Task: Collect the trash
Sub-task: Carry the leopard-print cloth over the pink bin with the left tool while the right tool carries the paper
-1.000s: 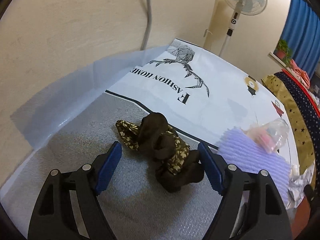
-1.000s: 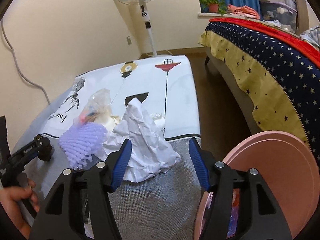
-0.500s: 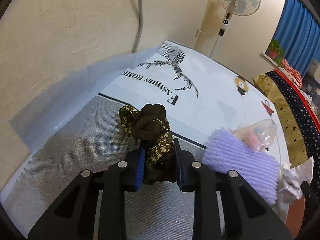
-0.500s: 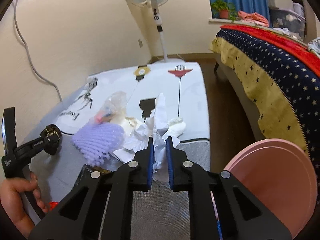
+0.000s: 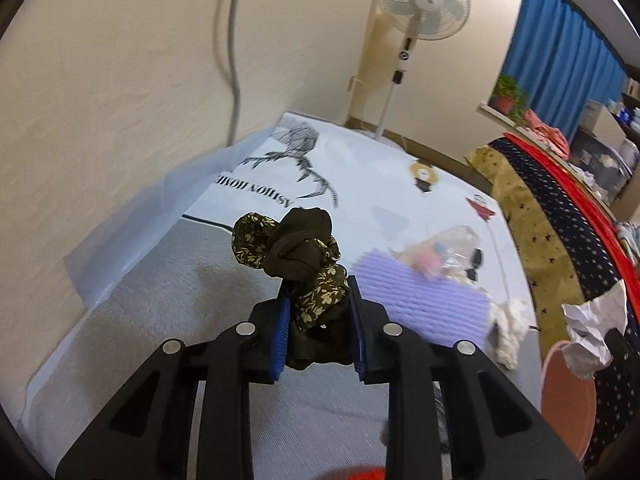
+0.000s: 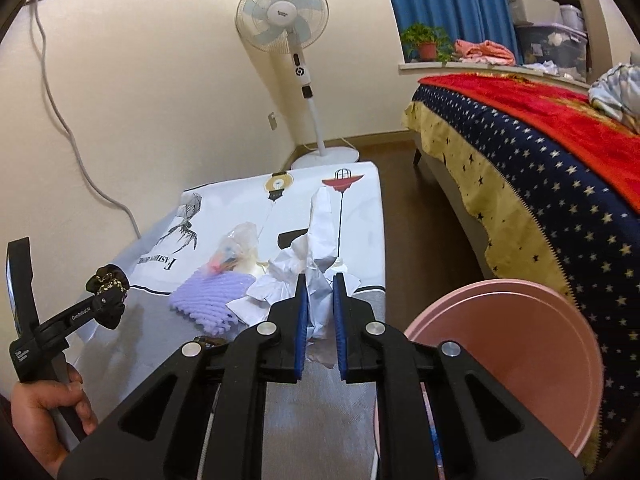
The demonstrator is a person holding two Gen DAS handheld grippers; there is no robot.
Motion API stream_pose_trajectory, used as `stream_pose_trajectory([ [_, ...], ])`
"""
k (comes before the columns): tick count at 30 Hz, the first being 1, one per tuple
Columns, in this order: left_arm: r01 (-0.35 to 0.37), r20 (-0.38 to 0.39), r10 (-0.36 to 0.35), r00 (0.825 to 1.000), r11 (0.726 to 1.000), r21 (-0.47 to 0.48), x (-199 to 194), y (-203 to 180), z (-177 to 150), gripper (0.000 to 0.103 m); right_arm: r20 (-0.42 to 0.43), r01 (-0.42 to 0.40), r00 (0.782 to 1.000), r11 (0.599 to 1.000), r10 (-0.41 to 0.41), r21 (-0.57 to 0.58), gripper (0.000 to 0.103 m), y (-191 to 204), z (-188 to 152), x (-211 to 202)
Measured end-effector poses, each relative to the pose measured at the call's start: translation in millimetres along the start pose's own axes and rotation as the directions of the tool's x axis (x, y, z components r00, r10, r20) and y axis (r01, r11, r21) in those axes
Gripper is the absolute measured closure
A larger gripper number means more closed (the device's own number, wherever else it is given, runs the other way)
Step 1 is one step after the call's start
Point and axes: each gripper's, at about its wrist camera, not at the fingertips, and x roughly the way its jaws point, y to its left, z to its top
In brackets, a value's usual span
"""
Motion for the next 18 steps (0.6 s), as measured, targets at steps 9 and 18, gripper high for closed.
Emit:
stream_pose_trajectory([
  [9,0.054,0.039,-0.057,0.998,0.996,0.071,-49.2,-19.2,-8.4,0.078,0.071,0.014,0.997,1.000,-0.013,-0.005,0.091,0.8,2.4,-54.3],
  [18,0.106,0.072,-0.118,0.990,0.983,0.151,-95.5,-40.1,-25.7,0.078,0.128,0.029,0.991,1.000,-0.029,-0.002,0.091,-6.9,-2.6,-107.8],
])
